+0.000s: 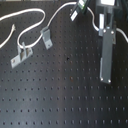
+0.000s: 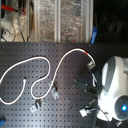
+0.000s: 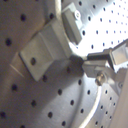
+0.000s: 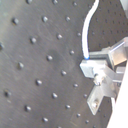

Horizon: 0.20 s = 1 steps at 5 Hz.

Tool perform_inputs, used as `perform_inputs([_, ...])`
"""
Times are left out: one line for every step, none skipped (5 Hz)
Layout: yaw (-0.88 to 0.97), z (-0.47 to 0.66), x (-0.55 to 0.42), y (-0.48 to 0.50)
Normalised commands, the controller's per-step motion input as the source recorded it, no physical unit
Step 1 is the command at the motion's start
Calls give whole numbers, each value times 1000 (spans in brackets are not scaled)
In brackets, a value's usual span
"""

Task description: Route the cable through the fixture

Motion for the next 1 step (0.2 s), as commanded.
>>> perform_inputs([-100,-15,-90,36])
